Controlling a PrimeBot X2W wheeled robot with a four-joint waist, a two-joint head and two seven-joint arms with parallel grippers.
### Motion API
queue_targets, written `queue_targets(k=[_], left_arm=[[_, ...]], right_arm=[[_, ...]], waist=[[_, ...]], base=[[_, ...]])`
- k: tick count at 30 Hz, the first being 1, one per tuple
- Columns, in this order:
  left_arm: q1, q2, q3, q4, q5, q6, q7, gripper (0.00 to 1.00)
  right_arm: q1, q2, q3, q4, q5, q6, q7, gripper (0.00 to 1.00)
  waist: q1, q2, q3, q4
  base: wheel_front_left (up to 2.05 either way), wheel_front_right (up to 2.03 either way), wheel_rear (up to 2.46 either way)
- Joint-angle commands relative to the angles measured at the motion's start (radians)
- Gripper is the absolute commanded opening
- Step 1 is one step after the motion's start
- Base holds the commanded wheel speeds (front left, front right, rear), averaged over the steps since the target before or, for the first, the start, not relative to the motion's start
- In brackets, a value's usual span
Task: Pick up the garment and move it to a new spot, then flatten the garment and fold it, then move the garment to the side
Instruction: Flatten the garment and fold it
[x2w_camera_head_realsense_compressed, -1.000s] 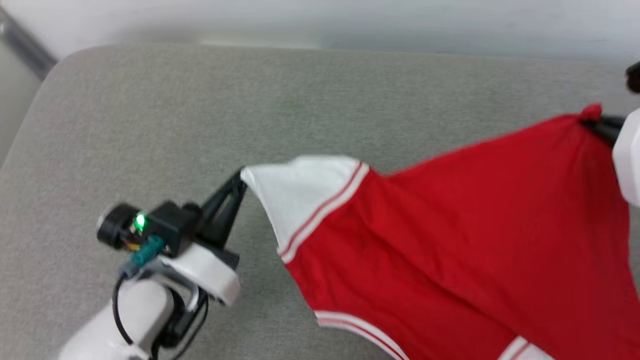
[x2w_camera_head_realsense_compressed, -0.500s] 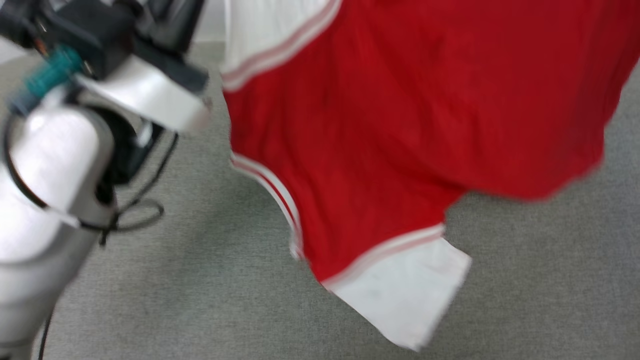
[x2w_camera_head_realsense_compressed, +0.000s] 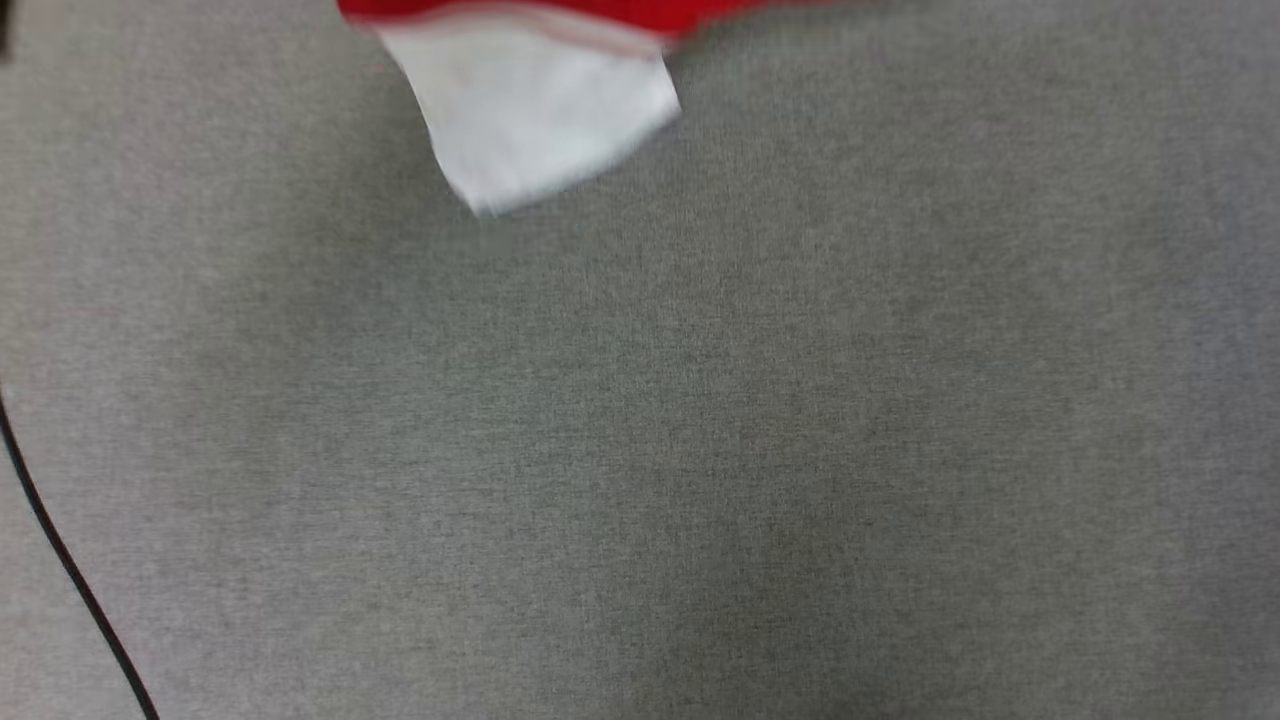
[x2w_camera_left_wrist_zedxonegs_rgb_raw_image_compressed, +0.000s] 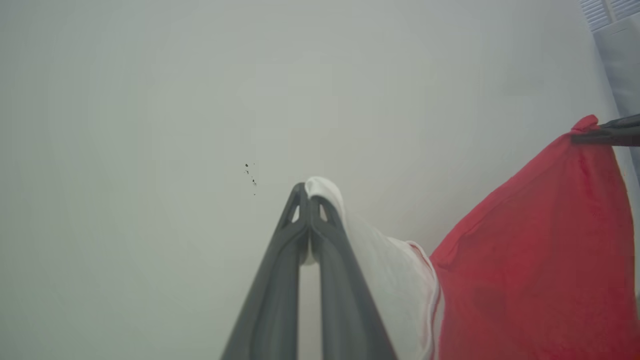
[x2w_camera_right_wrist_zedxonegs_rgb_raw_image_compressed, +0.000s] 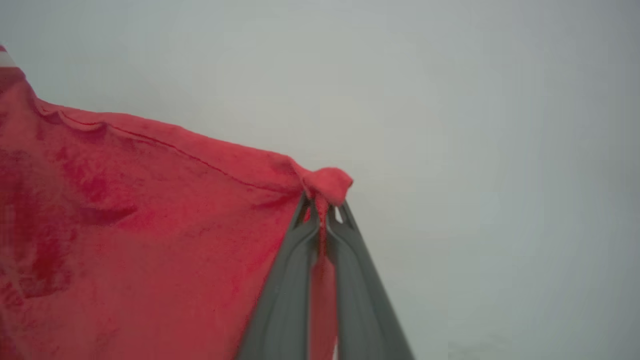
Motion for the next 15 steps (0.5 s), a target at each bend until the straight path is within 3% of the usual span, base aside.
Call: queue_targets(k=[1,9,15], left_arm=[[-0.087,-0.009,0.006,0.039,0.008,-0.013,-0.011,0.0],[-0.339,-0.023,-0.02,0.193,0.035,-0.04,-0.037,0.0],[-0.313,-0.012,-0.09,0.332,-0.009,-0.047,-0.086,0.0]], right_arm=[[-0.075,0.019,-0.002,0.033,-0.025,-0.001,-0.022,0.0],[-0.293,0.075,0.014,0.172,-0.078,-0.001,-0.094,0.0],[-0.28,0.105,0.13,0.288,-0.053,-0.001,-0.167,0.0]], waist=[[-0.0002,0.0,0.051,-0.005],[-0.0002,0.0,0.134,-0.014],[-0.0002,0.0,0.189,-0.012]], base=[[0.0,0.0,0.0],[0.0,0.0,0.0],[0.0,0.0,0.0]])
